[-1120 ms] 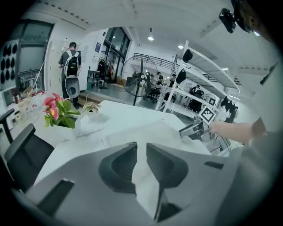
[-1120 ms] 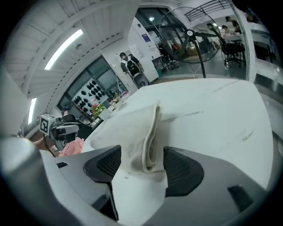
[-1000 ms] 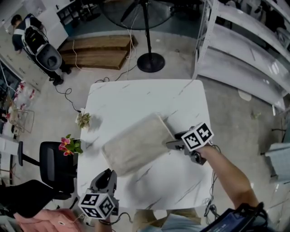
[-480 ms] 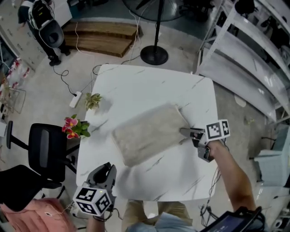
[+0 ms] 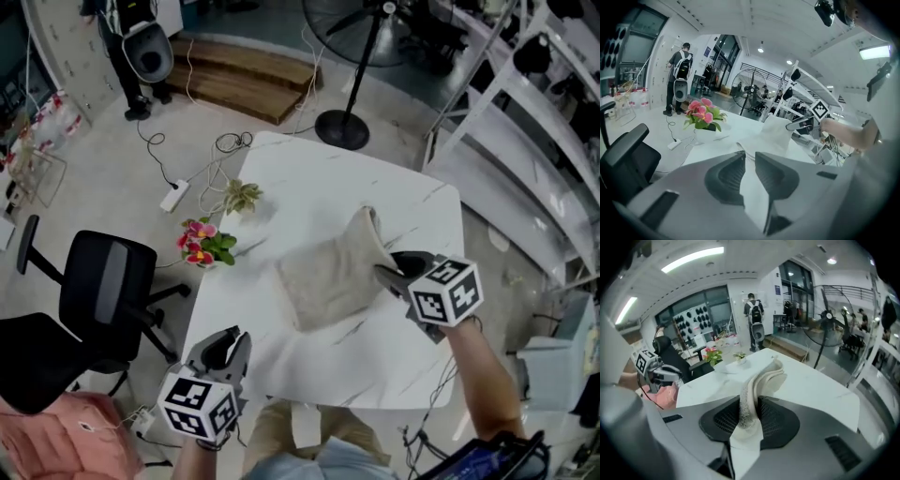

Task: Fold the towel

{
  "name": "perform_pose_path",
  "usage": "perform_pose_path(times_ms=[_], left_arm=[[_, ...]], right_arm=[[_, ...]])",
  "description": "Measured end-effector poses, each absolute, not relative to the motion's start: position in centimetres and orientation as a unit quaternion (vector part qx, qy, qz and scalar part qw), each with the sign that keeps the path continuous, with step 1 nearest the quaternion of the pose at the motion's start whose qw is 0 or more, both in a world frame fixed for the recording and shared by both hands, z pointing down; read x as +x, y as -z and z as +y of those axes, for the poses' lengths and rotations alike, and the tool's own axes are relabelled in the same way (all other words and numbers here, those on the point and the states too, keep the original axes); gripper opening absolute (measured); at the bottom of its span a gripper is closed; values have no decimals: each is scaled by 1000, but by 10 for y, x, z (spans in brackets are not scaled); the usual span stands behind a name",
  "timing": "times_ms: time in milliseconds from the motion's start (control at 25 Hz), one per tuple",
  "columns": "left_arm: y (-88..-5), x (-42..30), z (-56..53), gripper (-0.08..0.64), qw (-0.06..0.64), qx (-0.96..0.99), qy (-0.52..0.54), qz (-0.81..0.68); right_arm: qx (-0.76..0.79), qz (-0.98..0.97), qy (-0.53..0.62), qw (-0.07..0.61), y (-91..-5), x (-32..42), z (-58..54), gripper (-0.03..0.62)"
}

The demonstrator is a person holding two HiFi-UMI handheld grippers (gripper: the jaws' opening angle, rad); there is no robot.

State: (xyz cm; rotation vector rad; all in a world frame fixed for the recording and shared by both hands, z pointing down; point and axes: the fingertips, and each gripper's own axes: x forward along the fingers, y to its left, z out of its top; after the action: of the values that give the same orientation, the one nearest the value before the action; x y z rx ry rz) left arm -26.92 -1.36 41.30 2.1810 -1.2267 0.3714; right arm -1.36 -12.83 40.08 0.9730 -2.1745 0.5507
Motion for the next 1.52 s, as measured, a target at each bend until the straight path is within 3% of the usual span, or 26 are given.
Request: perform_pose_path(times_ms=[480, 1040, 1200, 1320, 1360, 1440, 1520], left_arm=[[-417, -311, 5, 67, 313, 811, -124, -479], [-430, -319, 3, 67, 326, 808, -126, -474], [-434, -320, 3, 67, 332, 805, -129, -474], [-434, -321, -1, 67, 332, 806, -131, -472], [-434, -320, -3, 67, 331, 807, -131, -472], [-431, -318, -9, 67, 327, 810, -131, -469], [-430, -315, -14, 67, 323, 813, -132, -466]], right_arm=[[302, -843, -70, 439, -422, -128, -95, 117], [233, -818, -9, 526, -506, -164, -73, 129], [199, -835, -16, 512, -500, -175, -64, 169], [196, -876, -84, 432, -460, -181, -61, 206], [205, -887, -97, 403, -445, -180, -66, 192], [239, -892, -107, 369, -429, -169, -81, 75], [267, -880, -111, 376, -437, -157, -94, 15]])
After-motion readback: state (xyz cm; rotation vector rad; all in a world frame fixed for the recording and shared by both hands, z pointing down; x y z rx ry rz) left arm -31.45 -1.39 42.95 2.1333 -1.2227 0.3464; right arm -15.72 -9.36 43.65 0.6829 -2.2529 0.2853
